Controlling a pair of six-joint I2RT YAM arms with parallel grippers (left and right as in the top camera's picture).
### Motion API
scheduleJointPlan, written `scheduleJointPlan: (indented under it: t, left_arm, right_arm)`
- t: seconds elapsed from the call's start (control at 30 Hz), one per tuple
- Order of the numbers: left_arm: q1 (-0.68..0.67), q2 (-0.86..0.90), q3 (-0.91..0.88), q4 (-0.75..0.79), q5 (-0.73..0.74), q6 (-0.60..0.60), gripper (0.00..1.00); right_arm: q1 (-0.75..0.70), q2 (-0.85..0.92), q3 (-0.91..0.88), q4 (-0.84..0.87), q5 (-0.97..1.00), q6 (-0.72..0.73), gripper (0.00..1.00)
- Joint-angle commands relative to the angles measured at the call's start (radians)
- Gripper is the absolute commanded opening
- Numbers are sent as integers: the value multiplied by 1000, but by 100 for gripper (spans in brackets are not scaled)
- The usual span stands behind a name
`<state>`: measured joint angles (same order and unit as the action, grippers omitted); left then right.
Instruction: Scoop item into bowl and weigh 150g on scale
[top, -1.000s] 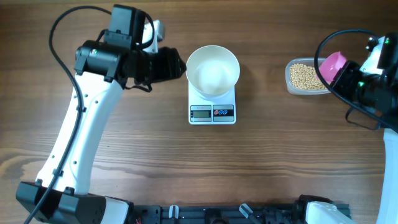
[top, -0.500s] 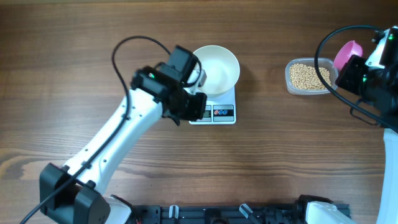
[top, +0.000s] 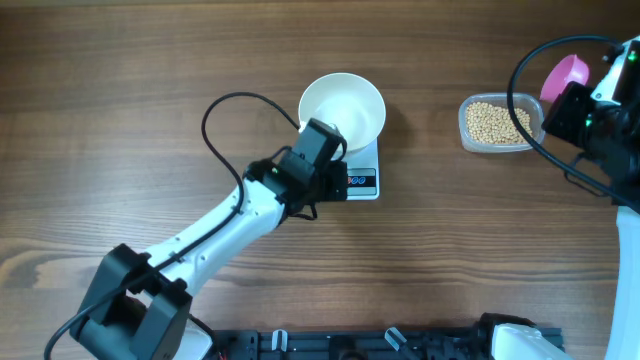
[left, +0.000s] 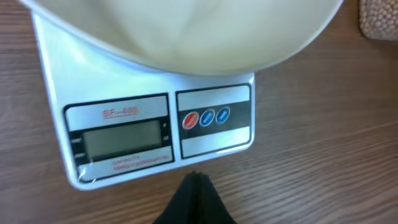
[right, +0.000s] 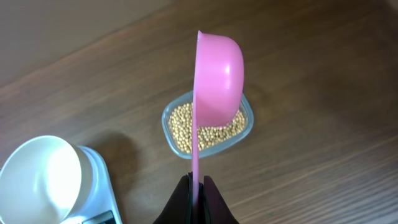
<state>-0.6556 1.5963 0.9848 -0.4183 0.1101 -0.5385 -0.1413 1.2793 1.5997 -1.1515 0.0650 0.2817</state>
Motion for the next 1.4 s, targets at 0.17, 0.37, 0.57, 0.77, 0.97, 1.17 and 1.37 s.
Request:
scheduleJointPlan:
  t: [0.17,0.37,0.57,0.77,0.97,1.17,1.37]
  left_arm:
    - [-63,-34,-22,-3,-33,-16,4]
    - [-63,-246,-34,-55,-33,120,4]
    - [-61,-197,-123,80,-33,56,4]
    - [-61,-43,-124,265,-32,63,4]
    - [-58,71,-124,283,-33,97,4]
    - [-54,76,-124,354,-34,121,4]
    - [-49,96,-137,353,-104,150,4]
  right_arm:
    - [-4,8,15,51,26,-20,4]
    - [-4,41,15,47,23,-68,4]
    - [-4,95,15,49,2,-82,4]
    - [-4,98,15,63,2,-81,4]
    - [-4,98,15,90,2,-99,4]
    - [-4,98,15,101,1,-99,4]
    - [-4,98,15,100,1,-99,4]
